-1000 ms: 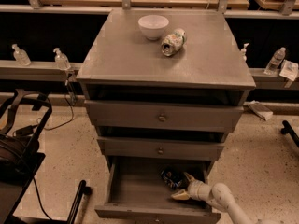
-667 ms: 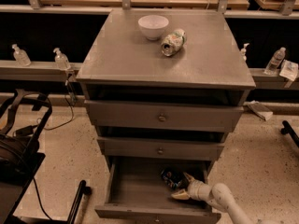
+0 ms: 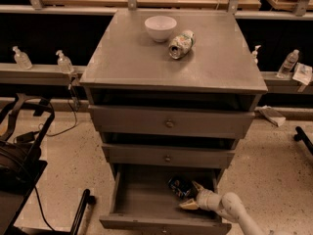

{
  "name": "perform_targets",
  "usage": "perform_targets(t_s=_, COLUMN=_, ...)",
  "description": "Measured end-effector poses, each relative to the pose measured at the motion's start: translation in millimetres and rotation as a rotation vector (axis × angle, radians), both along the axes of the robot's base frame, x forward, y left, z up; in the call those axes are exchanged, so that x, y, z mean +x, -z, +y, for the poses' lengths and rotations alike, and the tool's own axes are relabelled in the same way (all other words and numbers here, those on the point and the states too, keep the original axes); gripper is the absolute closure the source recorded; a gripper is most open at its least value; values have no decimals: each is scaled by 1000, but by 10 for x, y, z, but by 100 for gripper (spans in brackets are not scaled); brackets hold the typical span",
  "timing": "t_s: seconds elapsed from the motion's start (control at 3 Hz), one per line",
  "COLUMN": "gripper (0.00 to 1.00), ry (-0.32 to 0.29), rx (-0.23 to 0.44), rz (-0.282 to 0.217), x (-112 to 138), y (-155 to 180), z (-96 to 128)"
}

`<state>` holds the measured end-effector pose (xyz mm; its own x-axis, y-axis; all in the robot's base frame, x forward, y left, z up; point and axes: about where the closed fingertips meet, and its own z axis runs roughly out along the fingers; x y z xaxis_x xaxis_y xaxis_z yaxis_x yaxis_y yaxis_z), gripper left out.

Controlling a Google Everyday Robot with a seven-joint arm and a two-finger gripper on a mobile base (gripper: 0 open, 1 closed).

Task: Pick pepsi can from bottom drawer and place on counter

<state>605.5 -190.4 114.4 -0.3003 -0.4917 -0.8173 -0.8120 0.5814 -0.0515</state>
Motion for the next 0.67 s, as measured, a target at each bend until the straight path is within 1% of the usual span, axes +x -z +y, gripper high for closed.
perform_targets(t_s=0.67, gripper=15, ry=0, rx=0, rz=0, x=0, y=0, z=3)
